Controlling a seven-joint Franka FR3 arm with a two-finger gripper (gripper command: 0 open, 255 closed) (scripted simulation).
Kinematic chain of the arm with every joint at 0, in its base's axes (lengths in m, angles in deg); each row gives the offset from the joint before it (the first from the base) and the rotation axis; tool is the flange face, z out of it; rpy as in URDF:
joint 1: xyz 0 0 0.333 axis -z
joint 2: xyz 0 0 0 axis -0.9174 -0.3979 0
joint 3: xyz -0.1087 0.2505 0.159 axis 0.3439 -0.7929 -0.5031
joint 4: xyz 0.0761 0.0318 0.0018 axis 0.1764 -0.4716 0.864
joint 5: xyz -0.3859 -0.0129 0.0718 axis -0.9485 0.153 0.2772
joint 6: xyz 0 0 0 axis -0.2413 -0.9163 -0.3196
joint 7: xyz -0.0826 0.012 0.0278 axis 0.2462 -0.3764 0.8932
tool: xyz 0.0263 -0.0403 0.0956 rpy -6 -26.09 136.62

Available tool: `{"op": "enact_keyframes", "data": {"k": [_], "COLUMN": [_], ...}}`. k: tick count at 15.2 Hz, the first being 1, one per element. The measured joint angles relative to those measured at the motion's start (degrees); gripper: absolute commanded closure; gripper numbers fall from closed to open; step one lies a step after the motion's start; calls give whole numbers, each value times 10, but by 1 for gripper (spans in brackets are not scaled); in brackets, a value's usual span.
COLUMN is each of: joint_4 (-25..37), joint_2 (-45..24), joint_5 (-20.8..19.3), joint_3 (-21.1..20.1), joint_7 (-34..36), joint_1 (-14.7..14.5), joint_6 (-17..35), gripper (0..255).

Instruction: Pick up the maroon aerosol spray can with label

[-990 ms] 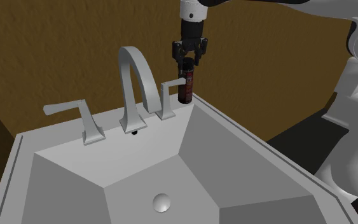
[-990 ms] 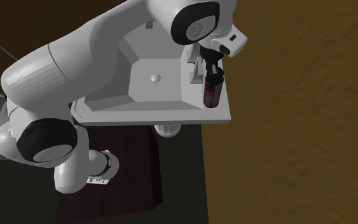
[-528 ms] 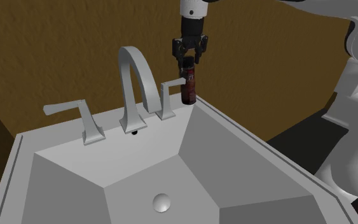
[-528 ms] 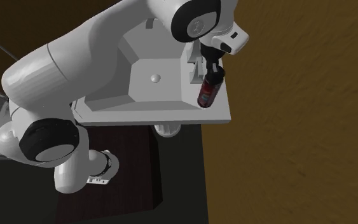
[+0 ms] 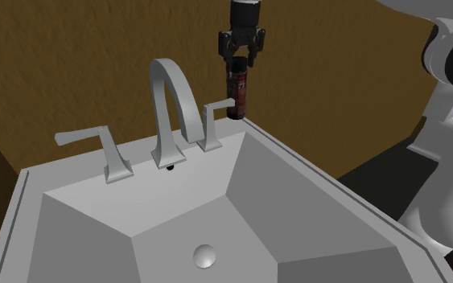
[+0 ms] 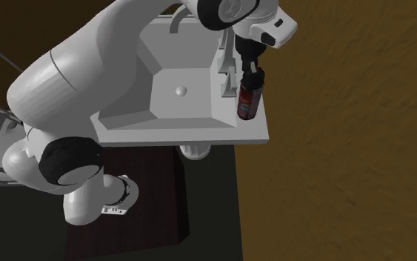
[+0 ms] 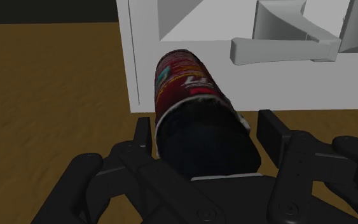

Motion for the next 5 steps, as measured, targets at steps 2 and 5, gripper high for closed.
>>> {"op": "enact_keyframes", "data": {"k": [2, 5], "joint_4": [41, 87], "joint_2": [-17, -35], "joint_5": [-7, -15], "joint_3": [-2, -3], "joint_7": [1, 1], "joint_1": [-5, -12], "joint_6": [-25, -54], "gripper": [255, 255]}}
